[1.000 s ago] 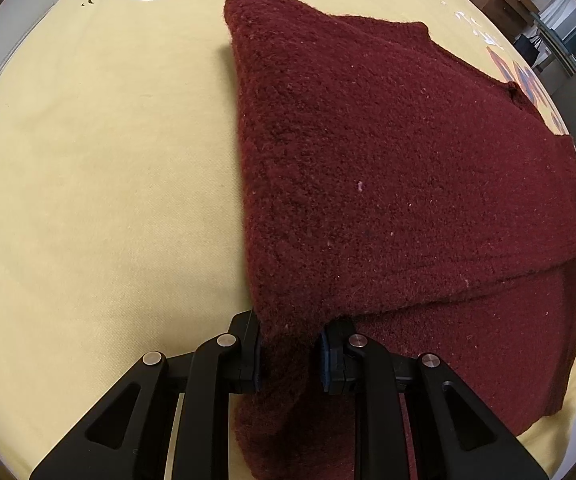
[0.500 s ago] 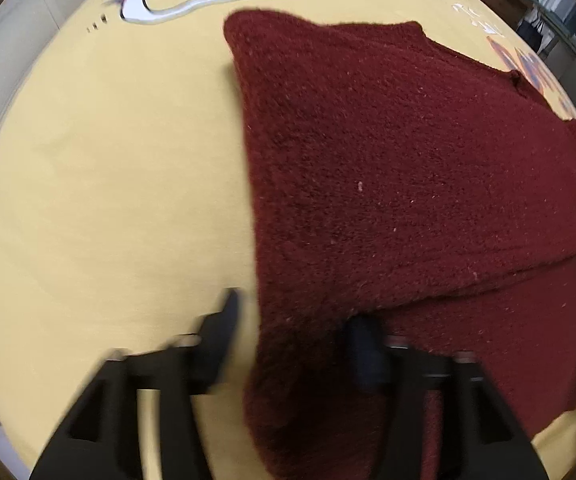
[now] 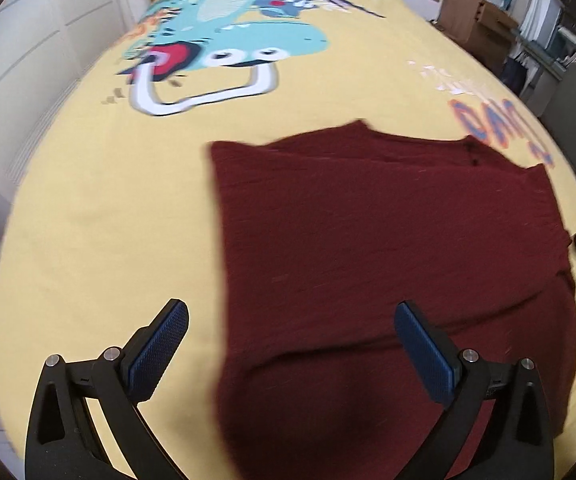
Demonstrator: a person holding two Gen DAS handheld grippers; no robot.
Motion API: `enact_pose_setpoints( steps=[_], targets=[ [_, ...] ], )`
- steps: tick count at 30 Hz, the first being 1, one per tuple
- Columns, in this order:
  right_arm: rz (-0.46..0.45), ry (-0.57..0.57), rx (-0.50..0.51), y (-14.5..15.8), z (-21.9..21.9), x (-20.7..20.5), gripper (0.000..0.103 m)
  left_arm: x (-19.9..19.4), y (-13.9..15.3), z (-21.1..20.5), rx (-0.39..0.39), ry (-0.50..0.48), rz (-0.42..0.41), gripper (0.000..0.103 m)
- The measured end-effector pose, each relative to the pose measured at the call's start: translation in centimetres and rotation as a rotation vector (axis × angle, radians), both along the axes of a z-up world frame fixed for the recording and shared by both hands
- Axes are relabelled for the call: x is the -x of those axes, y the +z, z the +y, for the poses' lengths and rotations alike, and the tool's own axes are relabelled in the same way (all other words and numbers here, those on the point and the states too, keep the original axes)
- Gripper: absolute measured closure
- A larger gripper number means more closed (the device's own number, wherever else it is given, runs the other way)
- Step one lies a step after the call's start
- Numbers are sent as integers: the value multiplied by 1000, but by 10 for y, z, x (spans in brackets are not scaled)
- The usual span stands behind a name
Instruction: Fold small clothes
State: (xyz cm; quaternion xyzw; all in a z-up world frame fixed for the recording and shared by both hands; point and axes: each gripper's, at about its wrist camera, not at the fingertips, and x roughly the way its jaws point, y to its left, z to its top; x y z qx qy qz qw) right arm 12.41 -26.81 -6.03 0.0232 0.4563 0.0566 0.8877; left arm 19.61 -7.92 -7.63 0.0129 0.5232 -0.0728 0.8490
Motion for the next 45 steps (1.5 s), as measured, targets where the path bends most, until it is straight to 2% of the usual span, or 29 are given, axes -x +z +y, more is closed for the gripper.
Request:
enact_pose_setpoints(
  steps=[4,8,10,13,17,20,23,27,31,38,45],
  targets=[
    [-5,50,20,-35,33,-3,0,-4,-24,-30,-39,2,-38,1],
    [28,47,43,-70,39,-8,0,-14,-70,-28,-15,33,13,1],
    [38,41,90,-84,35,-9,0,-11,-73,-24,-39,41,0,1],
    [10,56,126,-87,26,-6,1,-8,-75,-16,-37,52,4,1],
    [7,15,161,-87,3,-8,1,-5,-83,-1,-10,65,22,1],
    [24,-13,132,-91,-14,-8,0,-4,-88,5,37,81,10,1],
    [31,-8,112,-95,-19,-5,0,0,-90,4,29,75,-20,1],
    [60,-13,83,-92,-20,-5,0,-4,-80,4,30,82,37,1],
    [22,27,86,-65,-14,15,0,4,-59,4,20,81,71,1],
    [-42,15,52,-20,-28,76,0,60,-2,23,38,64,-4,1],
    [-71,-61,-15,8,-55,147,0,112,17,53,71,114,7,1]
  ],
)
